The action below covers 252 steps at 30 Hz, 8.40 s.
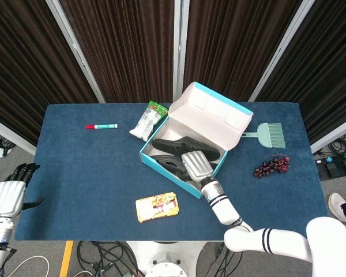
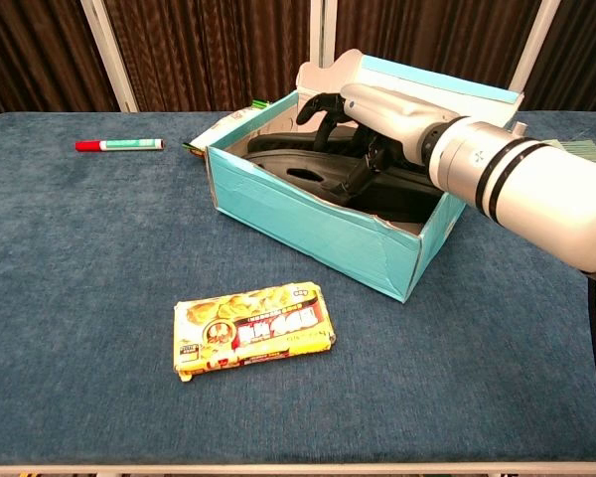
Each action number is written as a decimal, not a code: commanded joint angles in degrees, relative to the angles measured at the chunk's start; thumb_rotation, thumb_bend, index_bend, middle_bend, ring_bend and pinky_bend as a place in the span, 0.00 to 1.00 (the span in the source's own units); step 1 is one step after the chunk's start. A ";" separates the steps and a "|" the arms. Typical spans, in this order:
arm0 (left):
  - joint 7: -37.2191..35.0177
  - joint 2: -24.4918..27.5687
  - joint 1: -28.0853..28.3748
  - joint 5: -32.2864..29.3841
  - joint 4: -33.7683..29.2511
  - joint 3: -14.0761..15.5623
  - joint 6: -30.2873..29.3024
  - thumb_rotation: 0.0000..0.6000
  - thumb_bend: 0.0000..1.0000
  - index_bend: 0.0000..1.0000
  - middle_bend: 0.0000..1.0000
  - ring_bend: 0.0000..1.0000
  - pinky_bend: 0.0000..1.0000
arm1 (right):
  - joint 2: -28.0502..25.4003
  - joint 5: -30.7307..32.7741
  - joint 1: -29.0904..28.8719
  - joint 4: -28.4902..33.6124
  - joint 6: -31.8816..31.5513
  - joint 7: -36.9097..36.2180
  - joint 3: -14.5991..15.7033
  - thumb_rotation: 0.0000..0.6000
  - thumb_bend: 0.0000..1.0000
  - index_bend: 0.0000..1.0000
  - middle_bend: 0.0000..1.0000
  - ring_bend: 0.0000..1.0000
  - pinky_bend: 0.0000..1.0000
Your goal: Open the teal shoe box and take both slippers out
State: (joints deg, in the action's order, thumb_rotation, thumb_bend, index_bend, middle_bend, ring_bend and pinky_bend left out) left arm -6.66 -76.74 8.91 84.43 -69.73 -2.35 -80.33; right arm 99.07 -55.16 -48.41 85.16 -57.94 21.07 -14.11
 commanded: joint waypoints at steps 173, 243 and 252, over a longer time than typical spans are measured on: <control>-0.43 1.41 0.51 -0.36 -0.78 0.05 0.68 1.00 0.11 0.15 0.13 0.10 0.36 | 0.37 20.37 -7.14 -7.84 3.04 7.49 -9.01 1.00 0.15 0.00 0.14 0.00 0.09; -5.60 1.62 -0.55 -1.29 4.78 -0.59 1.05 1.00 0.11 0.15 0.12 0.10 0.36 | 19.07 18.20 -16.98 -32.01 2.74 17.52 -9.02 1.00 0.51 0.78 0.67 0.51 0.62; -4.66 1.88 -0.33 -0.85 3.61 -0.53 0.92 1.00 0.11 0.15 0.12 0.10 0.36 | 15.14 14.36 -14.65 -25.44 0.00 14.05 -10.88 1.00 0.53 0.82 0.70 0.55 0.66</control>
State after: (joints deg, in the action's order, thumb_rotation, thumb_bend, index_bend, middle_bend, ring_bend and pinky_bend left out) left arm -11.40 -74.91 8.54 83.54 -66.04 -2.88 -79.40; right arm 115.25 -39.75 -63.66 58.30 -57.15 36.23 -24.32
